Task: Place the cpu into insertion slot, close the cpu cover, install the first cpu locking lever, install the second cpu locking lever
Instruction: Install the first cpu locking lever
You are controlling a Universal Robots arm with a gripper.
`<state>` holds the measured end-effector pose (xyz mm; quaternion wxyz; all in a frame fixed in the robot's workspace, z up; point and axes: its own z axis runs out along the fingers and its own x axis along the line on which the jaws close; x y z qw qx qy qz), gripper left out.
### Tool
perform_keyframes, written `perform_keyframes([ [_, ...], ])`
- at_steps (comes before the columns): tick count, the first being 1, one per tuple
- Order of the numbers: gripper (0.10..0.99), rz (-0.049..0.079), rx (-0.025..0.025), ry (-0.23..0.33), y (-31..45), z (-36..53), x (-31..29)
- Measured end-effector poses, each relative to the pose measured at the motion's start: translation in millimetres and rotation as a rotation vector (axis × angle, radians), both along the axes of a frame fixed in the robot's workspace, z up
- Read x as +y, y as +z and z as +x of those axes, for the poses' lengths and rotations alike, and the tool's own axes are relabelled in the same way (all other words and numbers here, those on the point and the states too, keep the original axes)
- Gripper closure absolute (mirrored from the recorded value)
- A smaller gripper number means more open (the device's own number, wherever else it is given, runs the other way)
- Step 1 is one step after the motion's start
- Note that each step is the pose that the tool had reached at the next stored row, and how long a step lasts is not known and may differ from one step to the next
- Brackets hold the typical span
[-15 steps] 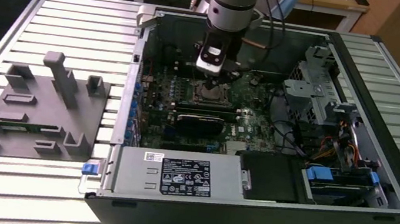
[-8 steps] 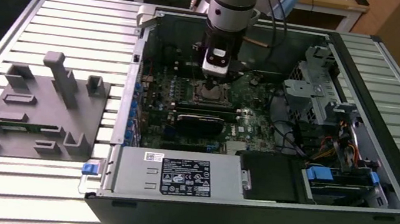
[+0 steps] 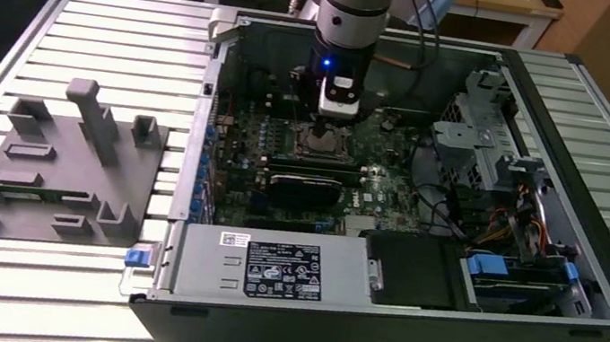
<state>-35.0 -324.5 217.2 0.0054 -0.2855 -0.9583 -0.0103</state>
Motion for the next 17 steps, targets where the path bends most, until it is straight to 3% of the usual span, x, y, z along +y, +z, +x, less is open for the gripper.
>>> perform_keyframes([
  [17, 0.98, 0.0, 0.0, 0.309, -0.4, 0.0, 0.0],
])
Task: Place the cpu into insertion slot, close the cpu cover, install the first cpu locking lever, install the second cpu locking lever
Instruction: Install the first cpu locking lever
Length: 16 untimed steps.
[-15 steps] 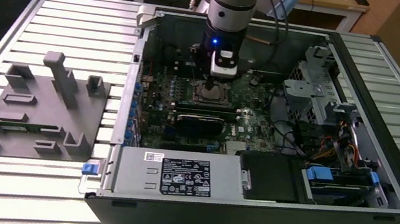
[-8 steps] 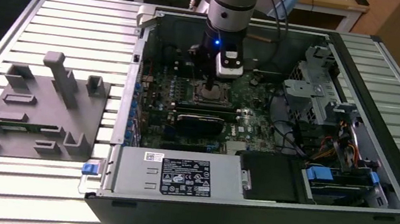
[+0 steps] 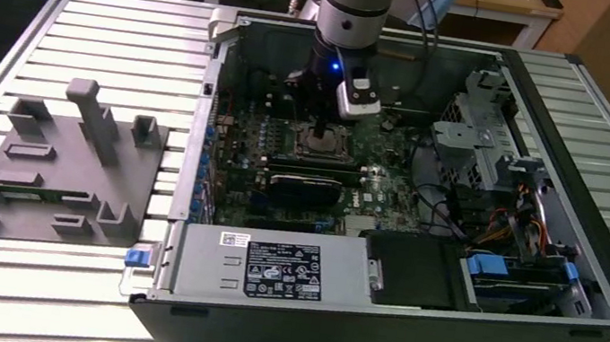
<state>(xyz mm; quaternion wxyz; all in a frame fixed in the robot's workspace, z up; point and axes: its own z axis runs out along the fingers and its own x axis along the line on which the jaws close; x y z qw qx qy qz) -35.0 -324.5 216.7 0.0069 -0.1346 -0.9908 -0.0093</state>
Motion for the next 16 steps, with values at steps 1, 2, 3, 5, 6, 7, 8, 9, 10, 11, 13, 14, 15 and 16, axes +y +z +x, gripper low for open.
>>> perform_keyframes([
  [1, 0.98, 0.0, 0.0, 0.019, -0.1, 0.0, 0.0],
  [2, 0.98, 0.0, 0.0, 0.037, -0.1, 0.0, 0.0],
  [3, 0.98, 0.0, 0.0, 0.055, -0.2, 0.0, 0.0],
  [5, 0.98, 0.0, 0.0001, 0.09, -0.2, 0.0, 0.0],
  [6, 0.98, 0.0, 0.0001, 0.107, -0.2, 0.0, 0.0],
  [7, 0.98, 0.0, 0.0, 0.124, -0.2, 0.0, 0.0],
  [8, 0.98, 0.0, 0.0, 0.141, -0.2, 0.0, 0.0],
  [9, 0.98, 0.0, 0.0001, 0.159, -0.2, 0.0, 0.0],
  [10, 0.98, 0.0, 0.0, 0.175, -0.3, 0.0, 0.0],
  [11, 0.98, 0.0, -0.0002, 0.189, -0.3, 0.0, 0.0],
  [13, 0.98, -0.001, -0.0037, 0.203, -0.4, -0.2, 0.0],
  [14, 0.98, -0.003, -0.0068, 0.204, -0.4, -0.4, 0.0],
  [15, 0.98, -0.006, -0.0102, 0.204, -0.4, -0.9, 0.0],
  [16, 0.98, -0.009, -0.0124, 0.204, -0.4, -1.2, 0.0],
])
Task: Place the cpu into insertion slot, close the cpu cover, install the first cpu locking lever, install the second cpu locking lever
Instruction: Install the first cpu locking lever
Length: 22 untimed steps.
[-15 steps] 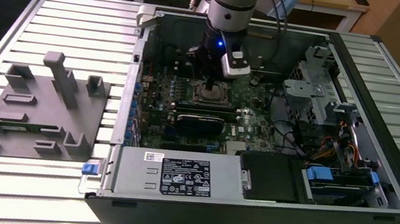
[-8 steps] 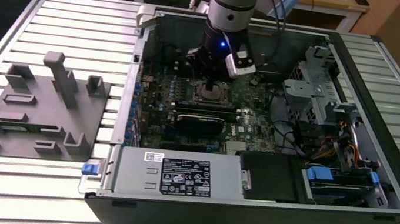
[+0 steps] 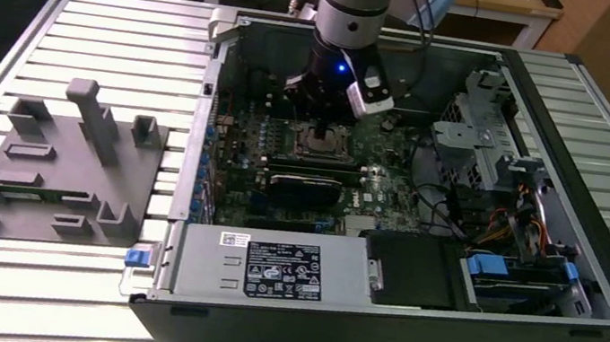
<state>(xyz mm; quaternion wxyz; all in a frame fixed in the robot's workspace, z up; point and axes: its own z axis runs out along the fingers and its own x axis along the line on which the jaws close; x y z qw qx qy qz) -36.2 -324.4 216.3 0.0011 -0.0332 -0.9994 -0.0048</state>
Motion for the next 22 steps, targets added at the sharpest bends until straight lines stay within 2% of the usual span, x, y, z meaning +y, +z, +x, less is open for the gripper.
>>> perform_keyframes([
  [5, 0.98, -0.001, -0.0001, 0.0, 0.2, -0.1, -0.1],
  [8, 0.98, -0.001, -0.0002, 0.0, 3.5, -0.1, -0.1],
  [22, 0.98, -0.001, -0.0002, 0.0, 34.5, -0.1, 0.0],
])
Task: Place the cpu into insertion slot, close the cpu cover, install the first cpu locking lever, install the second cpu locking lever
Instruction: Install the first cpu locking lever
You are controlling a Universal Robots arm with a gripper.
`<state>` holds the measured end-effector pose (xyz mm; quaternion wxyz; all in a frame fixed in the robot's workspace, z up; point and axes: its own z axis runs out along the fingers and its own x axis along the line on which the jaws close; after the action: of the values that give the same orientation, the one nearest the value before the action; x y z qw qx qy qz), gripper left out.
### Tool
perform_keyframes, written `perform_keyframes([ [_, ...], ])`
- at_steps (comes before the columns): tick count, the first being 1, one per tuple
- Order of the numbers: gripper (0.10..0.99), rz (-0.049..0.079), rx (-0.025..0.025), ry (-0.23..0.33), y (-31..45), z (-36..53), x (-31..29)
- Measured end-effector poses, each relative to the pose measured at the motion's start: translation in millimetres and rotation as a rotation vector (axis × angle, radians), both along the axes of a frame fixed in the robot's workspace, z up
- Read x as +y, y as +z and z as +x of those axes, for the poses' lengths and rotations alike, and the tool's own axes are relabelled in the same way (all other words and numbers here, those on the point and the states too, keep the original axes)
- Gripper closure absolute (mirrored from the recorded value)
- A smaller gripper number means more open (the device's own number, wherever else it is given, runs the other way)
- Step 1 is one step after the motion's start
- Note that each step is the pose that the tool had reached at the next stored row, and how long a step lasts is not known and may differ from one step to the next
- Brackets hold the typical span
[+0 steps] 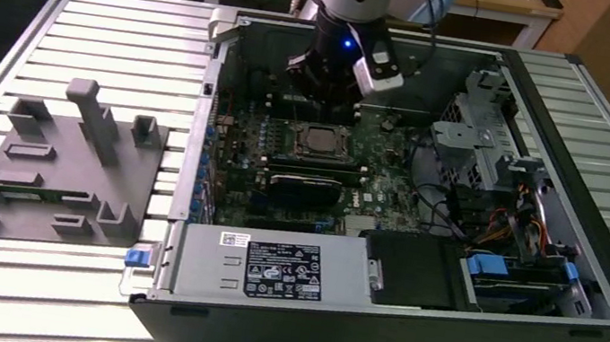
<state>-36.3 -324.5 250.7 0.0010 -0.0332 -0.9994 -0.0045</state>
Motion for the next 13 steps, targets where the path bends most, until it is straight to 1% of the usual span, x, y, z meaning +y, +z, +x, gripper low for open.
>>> perform_keyframes([
  [4, 0.98, 0.0, 0.0, 0.0, 7.7, 0.0, 0.0],
  [6, 0.98, 0.0, -0.0001, 0.0, 10.2, 0.0, 0.0],
  [10, 0.98, 0.0, -0.0002, 0.0, 10.2, -0.5, 0.0],
  [13, 0.98, 0.0, -0.0001, 0.0, 10.0, -5.4, 0.0],
])
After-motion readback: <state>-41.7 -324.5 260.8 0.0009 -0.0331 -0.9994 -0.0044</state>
